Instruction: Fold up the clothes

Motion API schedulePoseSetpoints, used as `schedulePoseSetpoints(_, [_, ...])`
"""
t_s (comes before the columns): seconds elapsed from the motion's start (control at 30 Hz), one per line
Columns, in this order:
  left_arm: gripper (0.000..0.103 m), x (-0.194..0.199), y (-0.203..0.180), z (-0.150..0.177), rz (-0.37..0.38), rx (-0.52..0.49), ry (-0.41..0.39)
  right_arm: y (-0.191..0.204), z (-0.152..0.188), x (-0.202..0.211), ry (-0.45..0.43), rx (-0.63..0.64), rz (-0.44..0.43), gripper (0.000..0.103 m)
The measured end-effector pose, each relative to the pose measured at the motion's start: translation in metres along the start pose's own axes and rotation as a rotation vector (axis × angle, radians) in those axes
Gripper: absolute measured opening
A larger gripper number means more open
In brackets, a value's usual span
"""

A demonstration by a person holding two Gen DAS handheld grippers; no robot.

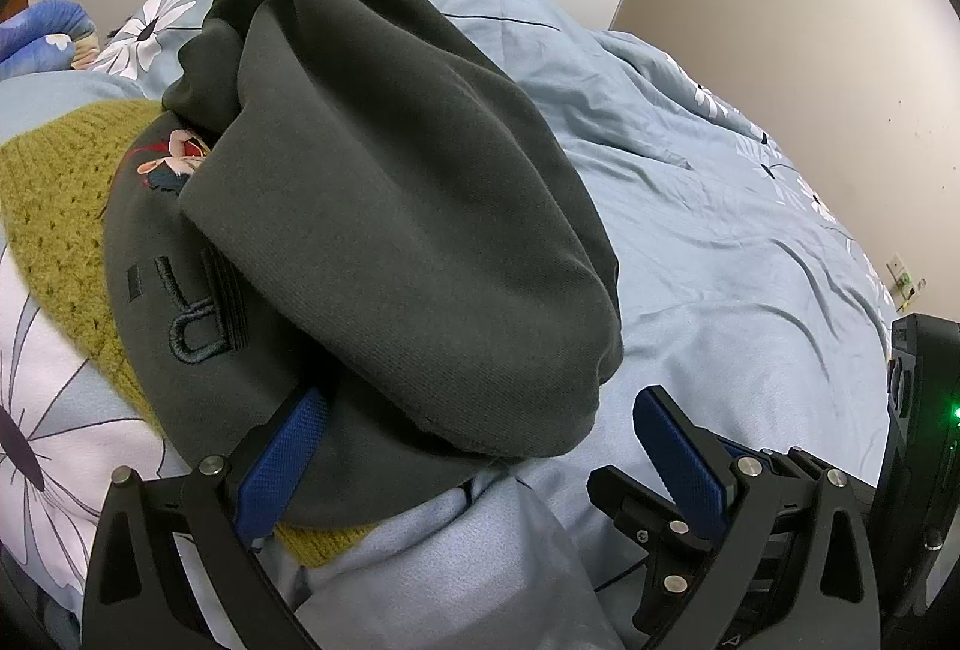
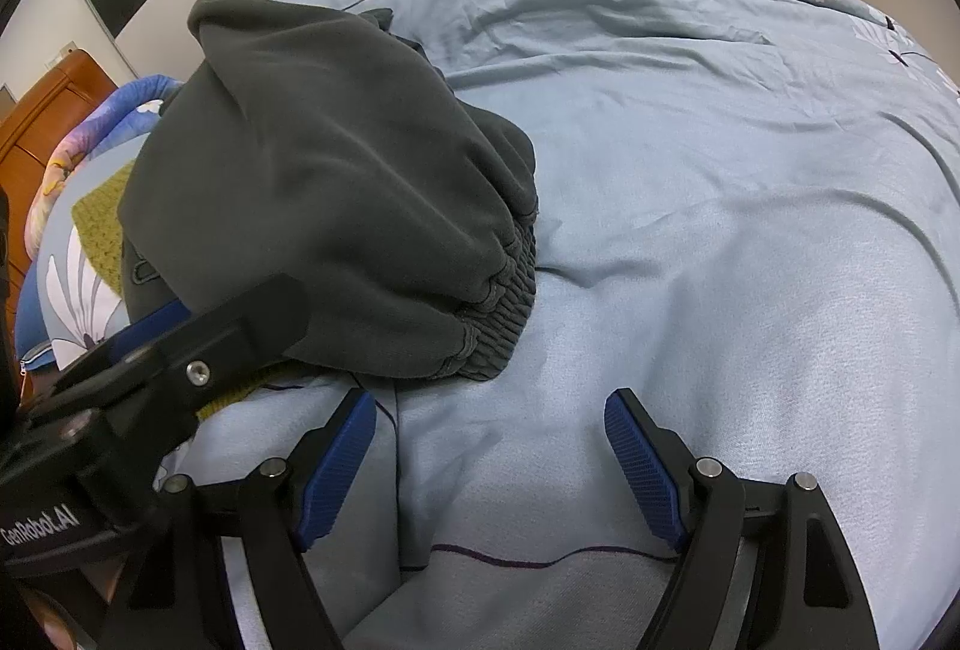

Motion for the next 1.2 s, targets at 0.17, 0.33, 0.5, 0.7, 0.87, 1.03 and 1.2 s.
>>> schedulePoseSetpoints(0.17, [0.102, 0.002, -0.001, 0.0, 0.01, 0.004, 0.0, 0.001, 0.0, 0.0, 0.0, -0.001, -0.001, 0.082])
schedulePoseSetpoints(0.33, [0.102, 0.002, -0.002, 0.0, 0.01, 0.001, 0.006, 0.002, -0.002, -0.001, -0.001, -0.002, -0.001, 0.082])
schedulePoseSetpoints(0.5, [0.102, 0.011, -0.002, -0.003, 0.048, 0.015, 0.033, 0.002, -0.002, 0.002, -0.021, -0.012, -0.017, 0.082])
schedulePoseSetpoints(0.7, [0.102, 0.034, -0.011, -0.024, 0.041, -0.071, 0.003, -0.004, 0.0, 0.027, -0.127, -0.055, -0.044, 0.082])
schedulePoseSetpoints(0.87, [0.102, 0.002, -0.024, -0.025, -0.002, -0.108, 0.104, -0.022, 0.008, 0.054, -0.202, -0.134, -0.052, 0.082])
schedulePoseSetpoints(1.03, [0.09, -0.024, -0.014, -0.025, -0.043, 0.003, 0.139, -0.044, 0.017, 0.077, -0.251, -0.183, -0.024, 0.082])
schedulePoseSetpoints(1.2, [0.029, -0.029, -0.007, -0.048, -0.081, 0.049, 0.138, -0.062, 0.023, 0.088, -0.275, -0.232, -0.03, 0.082])
Point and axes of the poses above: each gripper's, at about its wrist camera, not at the fingertips, and x roughly against the way its jaws point, y to its left, z to its underside, the point moved 8 cm from there along -x, roughly the way its jaws point, and after that the axes turned 1 degree about -y, right-handed, at the moved point
